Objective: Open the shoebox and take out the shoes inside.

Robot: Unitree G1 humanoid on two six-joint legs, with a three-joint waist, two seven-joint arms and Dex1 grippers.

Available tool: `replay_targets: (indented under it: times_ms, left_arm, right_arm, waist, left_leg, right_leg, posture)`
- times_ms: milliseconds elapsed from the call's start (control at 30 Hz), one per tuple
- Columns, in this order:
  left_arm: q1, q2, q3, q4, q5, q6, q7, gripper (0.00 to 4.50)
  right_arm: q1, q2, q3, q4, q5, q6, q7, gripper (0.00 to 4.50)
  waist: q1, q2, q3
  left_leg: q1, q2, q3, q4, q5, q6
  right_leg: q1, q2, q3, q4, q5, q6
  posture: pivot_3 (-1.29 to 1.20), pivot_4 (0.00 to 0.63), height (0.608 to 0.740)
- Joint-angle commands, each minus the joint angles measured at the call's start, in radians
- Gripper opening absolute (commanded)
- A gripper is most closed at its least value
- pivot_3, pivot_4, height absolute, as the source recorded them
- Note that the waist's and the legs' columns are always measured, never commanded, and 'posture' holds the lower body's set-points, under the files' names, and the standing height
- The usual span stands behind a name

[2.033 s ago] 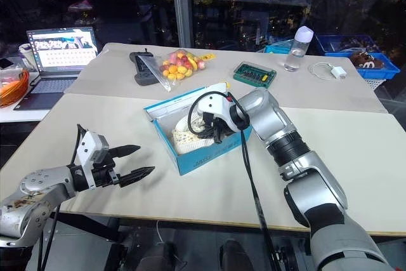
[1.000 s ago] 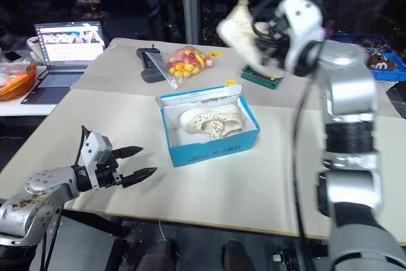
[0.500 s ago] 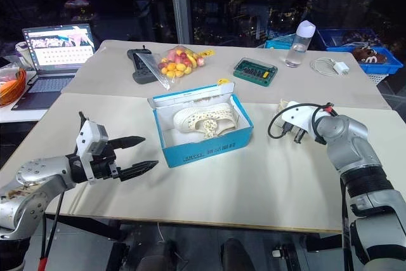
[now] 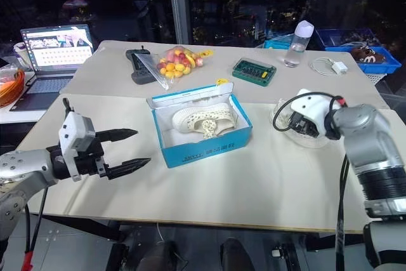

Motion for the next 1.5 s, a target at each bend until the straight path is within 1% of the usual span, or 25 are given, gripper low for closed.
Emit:
replay_targets:
  times_ms: [33,133,267,333,467,600,733,833,967,1067,1200,1267,1500]
  left_arm:
    - [-0.002,0.008,0.012,-0.011,-0.012,-0.002,-0.002,4.5]
    - [-0.013,0.002,0.0,-0.01,-0.011,-0.003,0.0,4.5]
    - [-0.024,-0.002,-0.008,-0.007,-0.012,-0.003,0.006,4.5]
    - [-0.024,-0.003,-0.009,-0.009,-0.012,-0.003,0.007,4.5]
    - [-0.012,-0.006,-0.006,-0.022,-0.015,-0.001,0.014,4.5]
    - [-0.001,-0.011,-0.005,-0.036,-0.019,0.002,0.025,4.5]
    - [0.008,-0.012,0.002,-0.057,-0.034,0.013,0.036,4.5]
    - [0.012,-0.009,0.005,-0.063,-0.041,0.018,0.043,4.5]
    - [0.017,-0.008,0.004,-0.072,-0.049,0.02,0.053,4.5]
    - [0.019,-0.008,0.002,-0.073,-0.051,0.02,0.058,4.5]
    - [0.019,-0.004,-0.001,-0.076,-0.054,0.02,0.058,4.5]
    - [0.016,-0.005,-0.007,-0.075,-0.053,0.021,0.058,4.5]
    - [0.008,-0.004,-0.016,-0.07,-0.052,0.02,0.054,4.5]
  right_arm:
    - [-0.155,0.015,-0.042,-0.117,0.148,0.073,0.136,2.71]
    - [-0.267,0.14,0.025,-0.151,0.213,0.127,0.166,2.71]
    - [-0.296,0.272,0.185,-0.109,0.125,0.095,0.145,2.71]
    - [-0.289,0.297,0.229,-0.069,0.085,0.063,0.133,2.71]
    - [-0.304,0.341,0.319,0.128,-0.048,-0.079,0.047,2.71]
    - [-0.338,0.376,0.371,0.292,-0.168,-0.212,-0.046,2.71]
    - [-0.327,0.401,0.409,0.364,-0.254,-0.302,-0.101,2.71]
    - [-0.314,0.426,0.404,0.383,-0.283,-0.324,-0.129,2.71]
    - [-0.288,0.461,0.364,0.327,-0.266,-0.287,-0.122,2.71]
    - [-0.268,0.464,0.345,0.281,-0.266,-0.26,-0.119,1.97]
    - [-0.248,0.468,0.327,0.237,-0.273,-0.222,-0.121,0.57]
    - [-0.241,0.472,0.317,0.219,-0.277,-0.202,-0.132,0.05]
    - [-0.232,0.502,0.279,0.17,-0.268,-0.133,-0.168,0.05]
  waist:
    - [-0.003,0.0,0.0]
    - [-0.01,0.0,0.0]
    - [-0.001,-0.001,-0.001]
    - [0.009,-0.001,0.0]
    - [0.031,-0.001,0.0]
    - [0.025,-0.001,0.0]
    - [0.02,-0.001,0.0]
    - [0.02,-0.001,-0.001]
    - [0.018,-0.002,-0.001]
    - [0.016,-0.001,-0.001]
    - [0.016,-0.001,-0.001]
    - [0.016,-0.001,-0.001]
    - [0.015,-0.001,-0.001]
  left_leg:
    - [0.0,0.0,0.0,0.0,0.0,0.0]
    - [0.002,0.001,-0.001,0.0,0.0,0.0]
    - [0.002,0.002,-0.002,0.0,0.0,0.0]
    - [0.0,0.001,-0.002,0.0,0.0,0.0]
    - [-0.002,0.0,-0.002,0.0,0.0,-0.001]
    - [-0.001,0.0,-0.002,0.0,0.001,-0.001]
    - [-0.001,0.001,-0.002,0.0,0.001,-0.001]
    - [0.0,0.001,-0.002,0.0,0.001,-0.001]
    - [0.001,0.001,-0.002,0.0,0.001,-0.002]
    - [0.001,0.001,-0.002,0.0,0.001,-0.002]
    - [0.001,0.001,-0.002,0.0,0.001,-0.002]
    - [0.001,0.001,-0.002,0.0,0.001,-0.002]
    - [0.001,0.001,-0.002,0.0,0.001,-0.002]
  right_leg:
    - [0.0,0.0,0.0,0.0,0.0,-0.001]
    - [0.0,0.001,0.0,0.001,0.001,-0.001]
    - [0.001,0.002,-0.001,0.001,0.003,0.002]
    - [0.0,0.002,-0.001,0.001,0.003,0.002]
    - [0.0,0.001,-0.001,0.0,0.003,0.003]
    - [-0.001,0.001,-0.002,0.0,0.003,0.002]
    - [-0.001,0.001,-0.002,0.001,0.003,0.003]
    - [0.0,0.001,-0.002,0.001,0.004,0.003]
    - [0.0,0.001,-0.002,0.001,0.004,0.002]
    - [0.0,0.002,-0.002,0.002,0.004,0.002]
    - [0.0,0.002,-0.002,0.003,0.004,0.002]
    - [0.0,0.002,-0.002,0.003,0.004,0.002]
    - [0.0,0.002,-0.002,0.003,0.004,0.002]
  posture:
    - [0.0,0.15,0.676]
    - [0.0,0.15,0.676]
    - [0.0,0.15,0.676]
    - [0.0,0.15,0.676]
    - [0.0,0.15,0.676]
    - [0.0,0.15,0.676]
    - [0.0,0.15,0.676]
    - [0.0,0.15,0.676]
    - [0.0,0.15,0.676]
    - [0.0,0.15,0.676]
    - [0.0,0.15,0.676]
    - [0.0,0.15,0.676]
    - [0.0,0.15,0.676]
